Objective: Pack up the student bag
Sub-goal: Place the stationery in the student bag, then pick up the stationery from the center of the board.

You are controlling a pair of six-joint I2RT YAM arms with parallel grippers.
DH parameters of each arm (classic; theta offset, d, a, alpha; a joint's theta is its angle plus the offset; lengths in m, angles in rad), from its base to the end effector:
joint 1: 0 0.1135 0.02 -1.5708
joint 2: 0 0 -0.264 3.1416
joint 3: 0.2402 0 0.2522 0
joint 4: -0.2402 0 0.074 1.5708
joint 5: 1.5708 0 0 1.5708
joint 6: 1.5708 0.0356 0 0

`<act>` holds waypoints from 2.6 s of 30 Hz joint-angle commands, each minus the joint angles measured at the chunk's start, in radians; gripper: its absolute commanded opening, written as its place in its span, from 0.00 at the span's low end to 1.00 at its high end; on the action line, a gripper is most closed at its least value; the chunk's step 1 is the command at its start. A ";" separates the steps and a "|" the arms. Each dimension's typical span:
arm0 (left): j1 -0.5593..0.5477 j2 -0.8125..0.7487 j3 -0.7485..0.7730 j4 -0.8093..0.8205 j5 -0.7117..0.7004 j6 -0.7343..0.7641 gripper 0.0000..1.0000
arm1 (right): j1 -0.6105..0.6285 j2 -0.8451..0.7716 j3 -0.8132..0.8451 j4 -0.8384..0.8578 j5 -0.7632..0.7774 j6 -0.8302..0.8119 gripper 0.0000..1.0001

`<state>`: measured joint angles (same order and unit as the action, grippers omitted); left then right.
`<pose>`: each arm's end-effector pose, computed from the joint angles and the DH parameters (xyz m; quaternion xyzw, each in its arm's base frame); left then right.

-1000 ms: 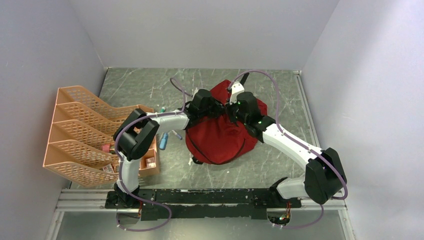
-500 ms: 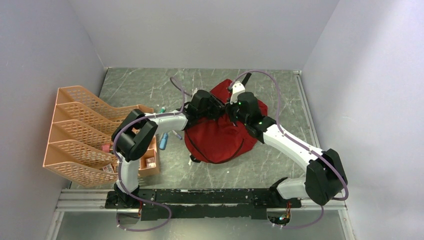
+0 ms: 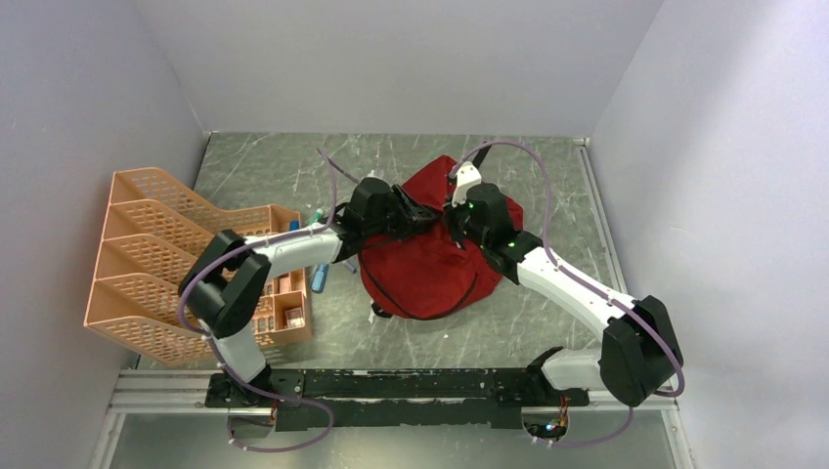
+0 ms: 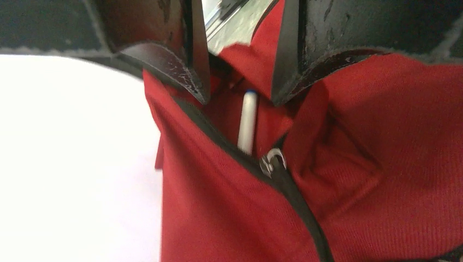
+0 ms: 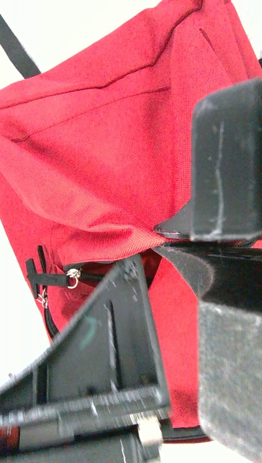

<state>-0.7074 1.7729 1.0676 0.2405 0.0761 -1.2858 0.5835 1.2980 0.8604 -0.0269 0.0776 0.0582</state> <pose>0.2994 -0.2596 0.2099 -0.2233 0.8207 -0.4583 0.2579 0.2469 0.1597 0.2692 -0.2011 0.8264 0.1342 0.5086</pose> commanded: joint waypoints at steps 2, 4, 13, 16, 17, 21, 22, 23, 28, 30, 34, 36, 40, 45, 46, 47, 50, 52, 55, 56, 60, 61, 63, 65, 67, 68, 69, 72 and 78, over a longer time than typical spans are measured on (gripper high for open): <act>0.005 -0.159 -0.118 -0.096 0.089 0.268 0.48 | 0.013 -0.032 -0.012 0.051 -0.017 0.032 0.00; 0.006 -0.245 -0.169 -0.174 0.019 0.340 0.48 | 0.014 -0.040 -0.018 0.055 0.000 0.035 0.00; 0.062 -0.498 -0.179 -0.614 -0.392 0.423 0.49 | 0.013 -0.081 -0.055 0.066 0.052 0.058 0.00; 0.104 -0.505 -0.184 -0.650 -0.414 0.399 0.49 | 0.014 -0.080 -0.054 0.058 0.075 0.064 0.00; 0.121 -0.498 -0.183 -0.659 -0.414 0.396 0.49 | 0.013 -0.074 -0.048 0.048 0.078 0.067 0.00; 0.184 -0.423 -0.160 -0.688 -0.384 0.396 0.48 | 0.014 -0.041 -0.023 0.002 0.074 0.078 0.00; 0.190 -0.395 -0.146 -0.704 -0.390 0.390 0.48 | 0.014 -0.037 -0.020 -0.003 0.071 0.080 0.00; 0.194 -0.369 -0.123 -0.721 -0.402 0.385 0.48 | 0.013 -0.037 -0.020 -0.004 0.068 0.080 0.00; 0.197 -0.296 -0.092 -0.732 -0.421 0.365 0.48 | 0.014 -0.054 -0.035 0.009 0.074 0.077 0.00; 0.197 -0.284 -0.090 -0.729 -0.436 0.337 0.49 | 0.013 -0.058 -0.034 0.003 0.079 0.073 0.00; 0.197 -0.242 -0.060 -0.754 -0.477 0.287 0.49 | 0.013 -0.068 -0.040 -0.002 0.085 0.074 0.00; 0.197 -0.211 -0.039 -0.775 -0.486 0.272 0.49 | 0.013 -0.072 -0.044 -0.002 0.084 0.077 0.00; 0.197 -0.151 -0.004 -0.792 -0.487 0.250 0.49 | 0.014 -0.078 -0.046 -0.009 0.080 0.082 0.00; 0.197 -0.093 0.032 -0.830 -0.487 0.223 0.49 | 0.013 -0.098 -0.047 -0.012 0.088 0.133 0.00; 0.197 -0.085 0.034 -0.840 -0.489 0.215 0.48 | 0.013 -0.100 -0.047 -0.014 0.088 0.145 0.00; 0.197 -0.080 0.038 -0.853 -0.490 0.205 0.48 | 0.013 -0.101 -0.046 -0.012 0.083 0.152 0.00; 0.197 -0.070 0.041 -0.887 -0.494 0.173 0.48 | 0.013 -0.094 -0.043 -0.018 0.076 0.167 0.00; 0.197 -0.069 0.047 -0.911 -0.499 0.155 0.48 | 0.013 -0.088 -0.036 -0.025 0.072 0.171 0.00; 0.197 -0.062 0.060 -0.931 -0.517 0.142 0.48 | 0.013 -0.094 -0.048 -0.016 0.064 0.178 0.00; 0.197 -0.059 0.068 -0.939 -0.522 0.141 0.48 | 0.013 -0.098 -0.056 -0.009 0.064 0.179 0.00; 0.195 -0.037 0.102 -0.964 -0.525 0.137 0.48 | 0.015 -0.114 -0.084 0.009 0.056 0.183 0.00; 0.195 -0.033 0.106 -0.961 -0.523 0.135 0.49 | 0.015 -0.117 -0.088 0.010 0.056 0.184 0.00; 0.195 -0.024 0.111 -0.950 -0.512 0.132 0.49 | 0.015 -0.121 -0.093 0.013 0.054 0.183 0.00; 0.196 -0.015 0.110 -0.936 -0.503 0.133 0.49 | 0.014 -0.119 -0.091 0.013 0.057 0.180 0.00; 0.196 -0.001 0.106 -0.925 -0.497 0.131 0.49 | 0.015 -0.115 -0.086 0.013 0.060 0.174 0.00; 0.195 0.003 0.101 -0.918 -0.497 0.131 0.49 | 0.015 -0.113 -0.086 0.015 0.061 0.171 0.00; 0.196 0.008 0.095 -0.912 -0.494 0.132 0.49 | 0.015 -0.112 -0.087 0.020 0.066 0.168 0.00; 0.196 0.020 0.084 -0.902 -0.487 0.138 0.48 | 0.015 -0.103 -0.089 0.022 0.076 0.164 0.00; 0.197 0.040 0.071 -0.875 -0.482 0.146 0.48 | 0.015 -0.100 -0.096 0.018 0.083 0.159 0.00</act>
<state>-0.5140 1.7973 1.1503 -0.6708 -0.4137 -1.1408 0.5892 1.2079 0.7742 -0.0273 0.1677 0.2169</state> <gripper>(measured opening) 0.483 0.022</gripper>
